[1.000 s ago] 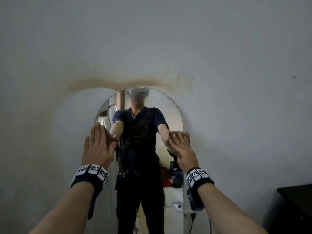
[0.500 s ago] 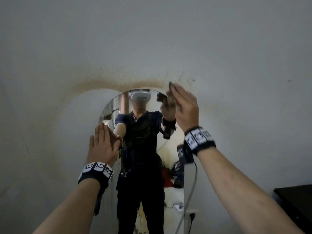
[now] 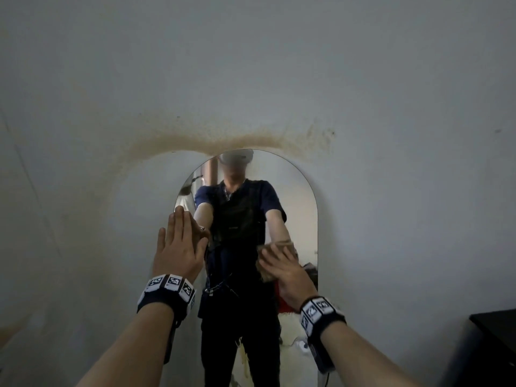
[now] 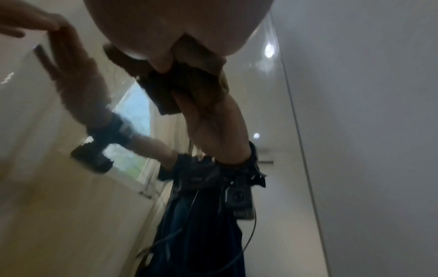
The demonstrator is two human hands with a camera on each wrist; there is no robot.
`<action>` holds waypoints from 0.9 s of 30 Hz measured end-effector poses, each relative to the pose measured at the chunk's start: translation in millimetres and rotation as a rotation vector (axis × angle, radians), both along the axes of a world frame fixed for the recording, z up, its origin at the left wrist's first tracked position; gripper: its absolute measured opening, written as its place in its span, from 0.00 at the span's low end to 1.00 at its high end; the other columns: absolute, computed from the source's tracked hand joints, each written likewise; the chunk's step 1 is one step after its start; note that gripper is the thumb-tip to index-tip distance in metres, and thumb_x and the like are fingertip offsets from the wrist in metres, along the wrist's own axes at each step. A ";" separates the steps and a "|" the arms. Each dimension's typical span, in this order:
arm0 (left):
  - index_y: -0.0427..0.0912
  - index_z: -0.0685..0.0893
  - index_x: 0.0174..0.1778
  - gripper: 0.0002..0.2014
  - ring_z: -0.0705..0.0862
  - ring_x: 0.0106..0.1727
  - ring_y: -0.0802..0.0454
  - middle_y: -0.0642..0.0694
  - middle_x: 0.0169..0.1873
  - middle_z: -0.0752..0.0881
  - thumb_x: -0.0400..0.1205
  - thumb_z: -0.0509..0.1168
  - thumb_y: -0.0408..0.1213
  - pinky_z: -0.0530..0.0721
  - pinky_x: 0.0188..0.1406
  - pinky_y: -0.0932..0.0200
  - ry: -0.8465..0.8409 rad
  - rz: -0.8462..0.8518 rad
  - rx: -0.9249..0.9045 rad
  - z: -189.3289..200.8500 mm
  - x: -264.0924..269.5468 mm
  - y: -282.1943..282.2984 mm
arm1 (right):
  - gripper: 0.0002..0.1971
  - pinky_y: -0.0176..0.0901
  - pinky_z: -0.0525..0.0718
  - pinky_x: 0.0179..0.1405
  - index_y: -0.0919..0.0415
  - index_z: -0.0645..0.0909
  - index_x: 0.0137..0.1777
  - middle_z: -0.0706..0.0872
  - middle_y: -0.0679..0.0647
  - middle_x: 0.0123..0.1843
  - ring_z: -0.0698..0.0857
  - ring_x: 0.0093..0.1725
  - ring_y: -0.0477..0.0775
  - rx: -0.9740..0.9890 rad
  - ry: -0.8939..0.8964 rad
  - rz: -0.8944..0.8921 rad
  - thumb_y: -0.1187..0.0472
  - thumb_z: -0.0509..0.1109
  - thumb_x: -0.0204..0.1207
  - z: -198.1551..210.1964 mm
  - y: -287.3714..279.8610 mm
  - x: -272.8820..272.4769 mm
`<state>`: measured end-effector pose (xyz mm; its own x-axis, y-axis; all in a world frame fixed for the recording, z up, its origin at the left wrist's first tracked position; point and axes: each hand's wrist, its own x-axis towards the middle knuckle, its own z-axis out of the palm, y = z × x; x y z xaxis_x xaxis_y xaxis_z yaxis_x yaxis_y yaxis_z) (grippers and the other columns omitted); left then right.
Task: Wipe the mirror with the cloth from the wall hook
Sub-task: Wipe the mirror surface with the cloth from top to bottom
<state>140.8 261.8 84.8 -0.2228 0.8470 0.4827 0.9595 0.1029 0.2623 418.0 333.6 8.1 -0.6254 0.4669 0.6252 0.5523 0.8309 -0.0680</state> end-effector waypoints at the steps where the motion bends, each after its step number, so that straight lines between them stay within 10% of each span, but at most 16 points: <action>1: 0.45 0.33 0.84 0.36 0.35 0.86 0.51 0.49 0.84 0.32 0.85 0.38 0.58 0.40 0.86 0.47 -0.007 -0.006 0.004 0.1 1.0 0.1 | 0.35 0.54 0.53 0.82 0.55 0.74 0.76 0.69 0.47 0.80 0.56 0.84 0.48 -0.006 -0.018 0.015 0.72 0.53 0.67 -8.2 -5.4 4.0; 7: 0.42 0.36 0.86 0.37 0.35 0.86 0.50 0.48 0.85 0.32 0.88 0.47 0.54 0.41 0.86 0.46 -0.073 -0.007 0.026 0.7 7.5 -0.2 | 0.27 0.50 0.79 0.70 0.62 0.80 0.70 0.82 0.56 0.70 0.81 0.68 0.56 -0.040 0.445 0.001 0.81 0.60 0.73 73.6 -19.6 -7.3; 11: 0.43 0.36 0.86 0.36 0.35 0.86 0.50 0.48 0.85 0.32 0.87 0.44 0.55 0.41 0.86 0.46 -0.092 -0.031 0.021 2.9 9.2 -0.4 | 0.21 0.48 0.73 0.74 0.66 0.80 0.70 0.82 0.61 0.69 0.79 0.70 0.55 0.323 0.692 -0.039 0.71 0.59 0.78 210.6 0.4 -31.1; 14: 0.43 0.36 0.85 0.38 0.37 0.86 0.51 0.48 0.85 0.34 0.84 0.40 0.57 0.40 0.86 0.48 -0.078 -0.030 0.016 2.4 6.0 -1.1 | 0.25 0.55 0.65 0.79 0.62 0.80 0.71 0.79 0.59 0.74 0.74 0.75 0.60 0.267 0.490 -0.124 0.76 0.61 0.74 261.4 32.2 -58.3; 27: 0.44 0.34 0.85 0.35 0.36 0.86 0.51 0.50 0.83 0.30 0.88 0.43 0.54 0.40 0.86 0.47 -0.066 -0.052 -0.010 6.0 1.3 -2.5 | 0.36 0.49 0.49 0.83 0.54 0.73 0.77 0.67 0.47 0.81 0.53 0.84 0.45 -0.050 -0.038 0.027 0.74 0.55 0.67 -18.2 -14.2 -34.2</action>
<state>142.1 259.3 90.7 -0.2090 0.8629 0.4601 0.9443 0.0558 0.3243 383.8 319.4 -10.0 -0.6611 0.4798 0.5768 0.5328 0.8415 -0.0893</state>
